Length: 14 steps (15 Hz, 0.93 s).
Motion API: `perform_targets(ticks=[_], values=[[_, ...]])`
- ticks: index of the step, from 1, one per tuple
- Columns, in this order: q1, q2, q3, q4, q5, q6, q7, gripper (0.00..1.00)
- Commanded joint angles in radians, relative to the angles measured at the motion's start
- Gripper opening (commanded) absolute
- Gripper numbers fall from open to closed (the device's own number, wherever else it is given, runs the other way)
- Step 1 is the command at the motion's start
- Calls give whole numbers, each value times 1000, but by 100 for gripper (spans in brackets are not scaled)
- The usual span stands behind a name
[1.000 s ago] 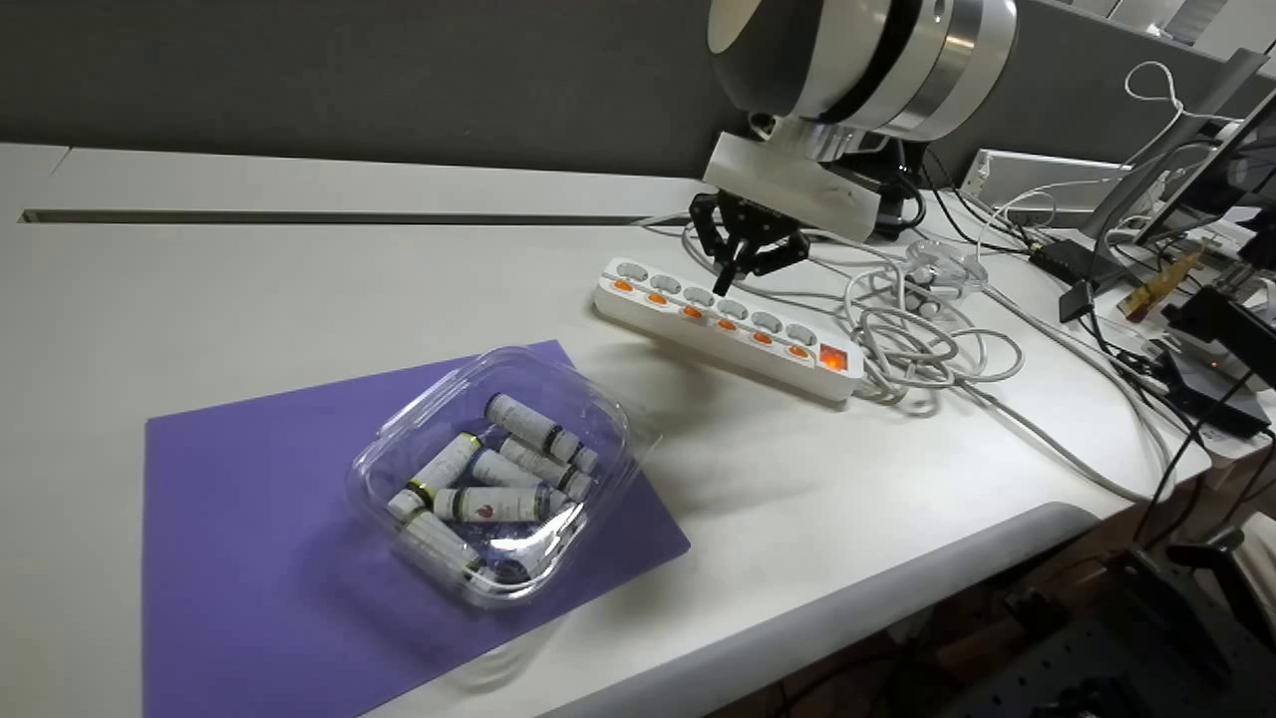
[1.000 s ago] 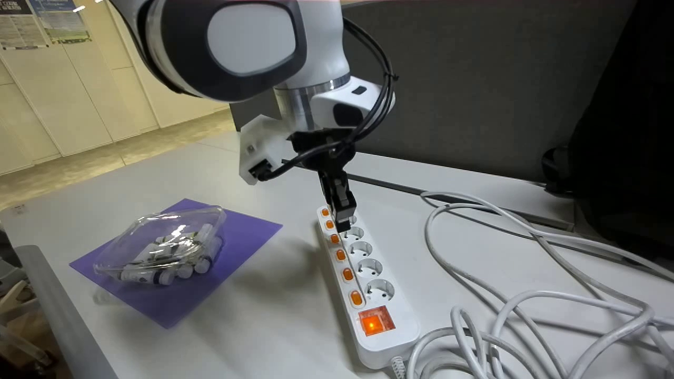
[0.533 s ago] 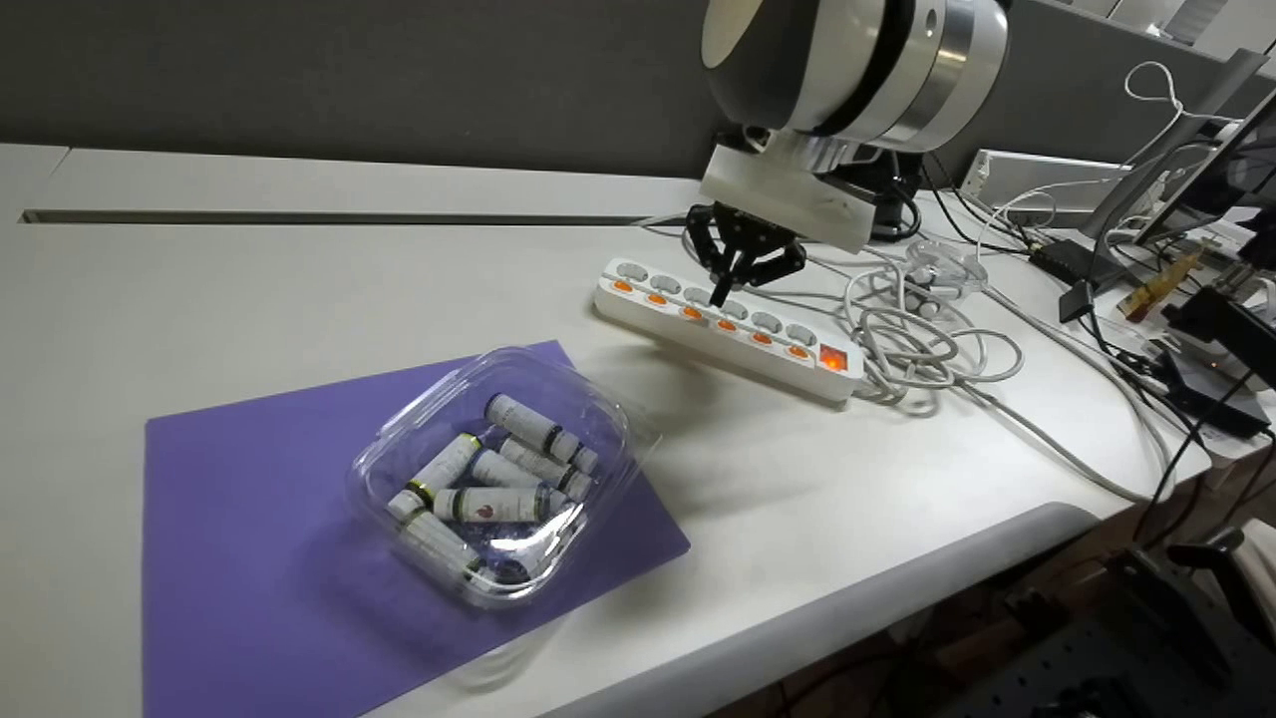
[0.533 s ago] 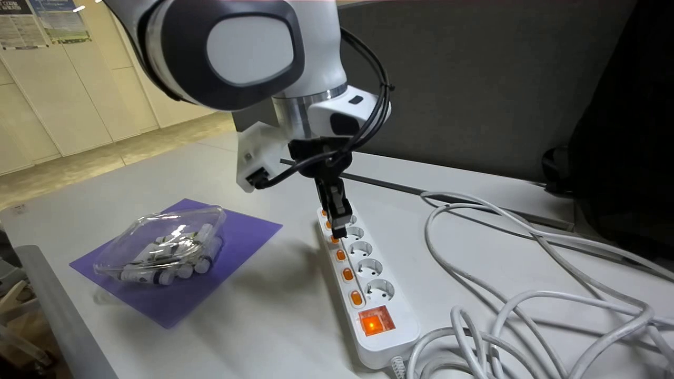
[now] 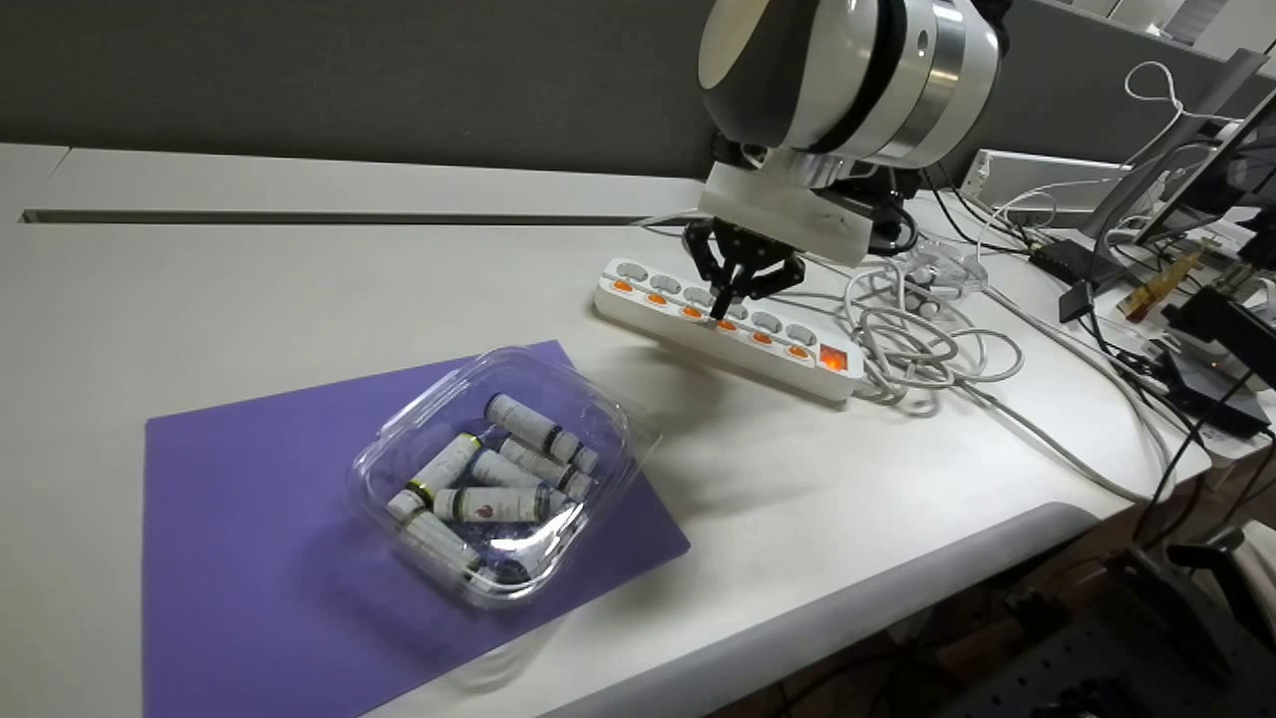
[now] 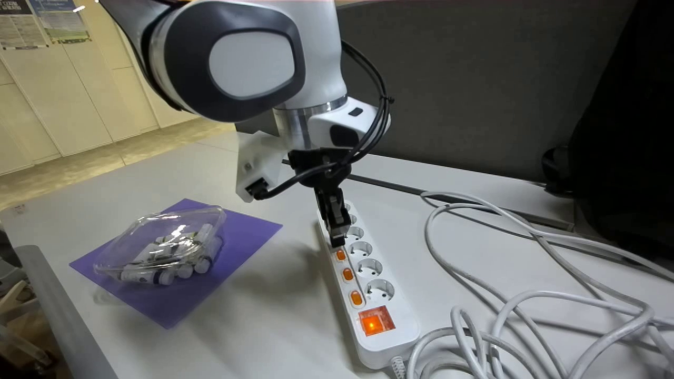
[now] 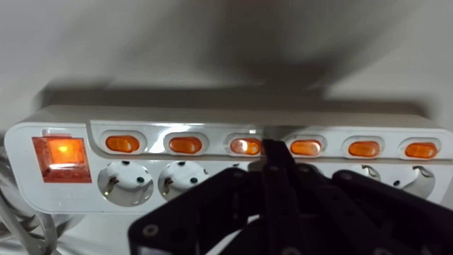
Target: Turn on the fourth switch to the left
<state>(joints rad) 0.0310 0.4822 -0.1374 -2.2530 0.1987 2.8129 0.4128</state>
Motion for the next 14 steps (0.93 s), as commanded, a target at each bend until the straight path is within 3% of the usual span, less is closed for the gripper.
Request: perform_targets(ticks=[1,14], values=[[-8,-4,2,1,15,-13,11,0],[-20,34,10,17,40,-8,7,0]])
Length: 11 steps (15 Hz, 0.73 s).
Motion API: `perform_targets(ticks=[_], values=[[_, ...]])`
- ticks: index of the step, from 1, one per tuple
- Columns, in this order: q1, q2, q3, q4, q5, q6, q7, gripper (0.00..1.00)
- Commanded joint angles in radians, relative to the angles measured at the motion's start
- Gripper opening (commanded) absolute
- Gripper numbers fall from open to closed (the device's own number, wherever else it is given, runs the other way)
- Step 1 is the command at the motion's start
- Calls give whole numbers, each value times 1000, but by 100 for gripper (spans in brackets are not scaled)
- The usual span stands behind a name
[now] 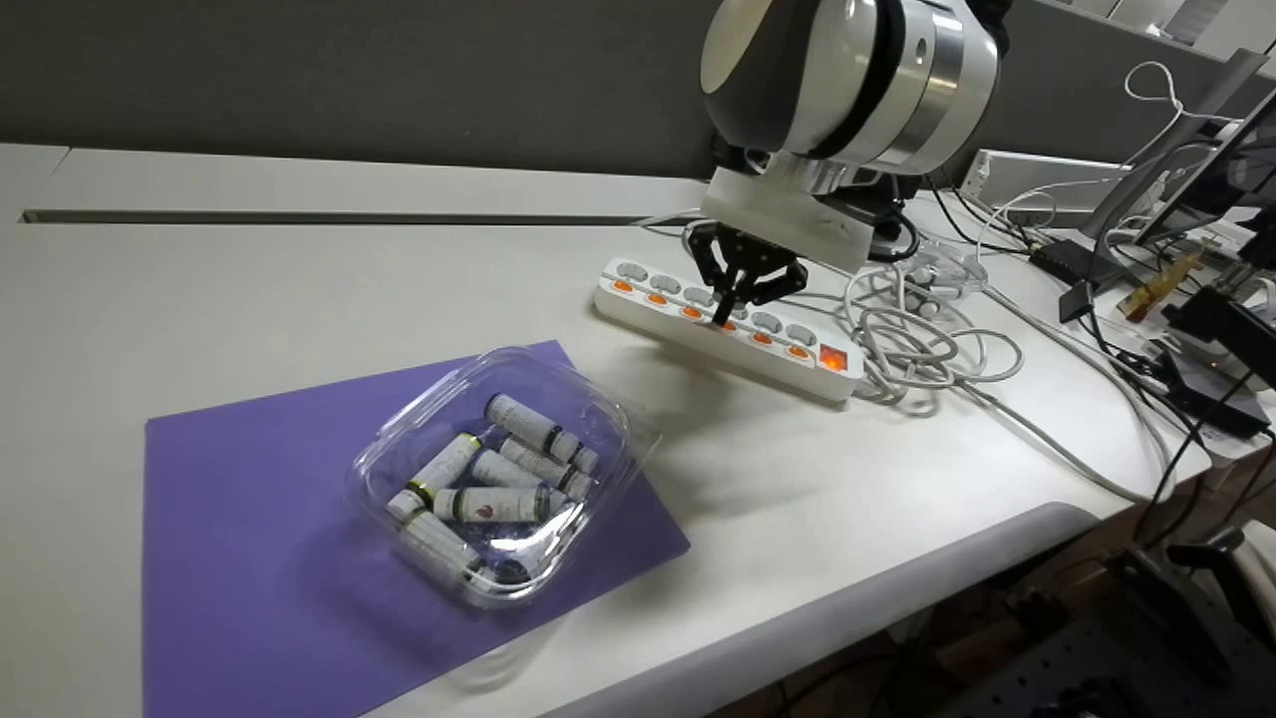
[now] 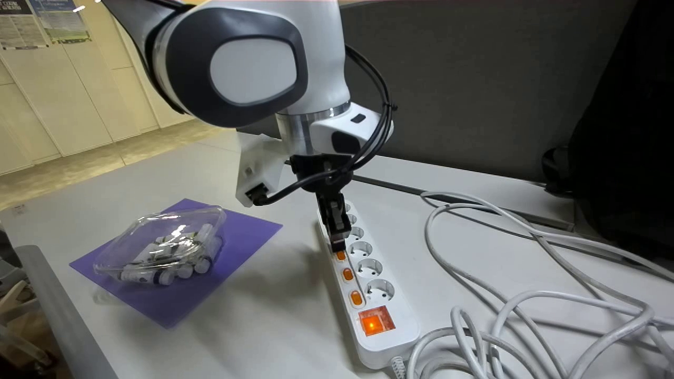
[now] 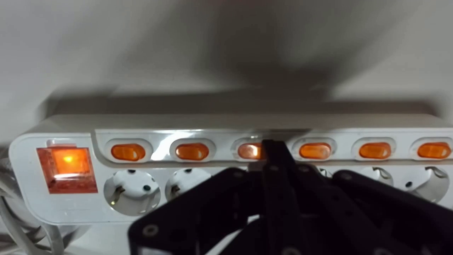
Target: Turn on the fourth switch to the left
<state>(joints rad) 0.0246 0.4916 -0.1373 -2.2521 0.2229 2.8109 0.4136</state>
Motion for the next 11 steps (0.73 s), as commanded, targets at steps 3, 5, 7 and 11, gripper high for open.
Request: perform_targets(ticks=[3,5,7,11], values=[[-16,46,14,26,23,-3,5,0],[-15,69,15,36,24,1,3,0],[-13,87,15,45,21,6,2,0],[-37,81,44,52,43,-31,-18,0]])
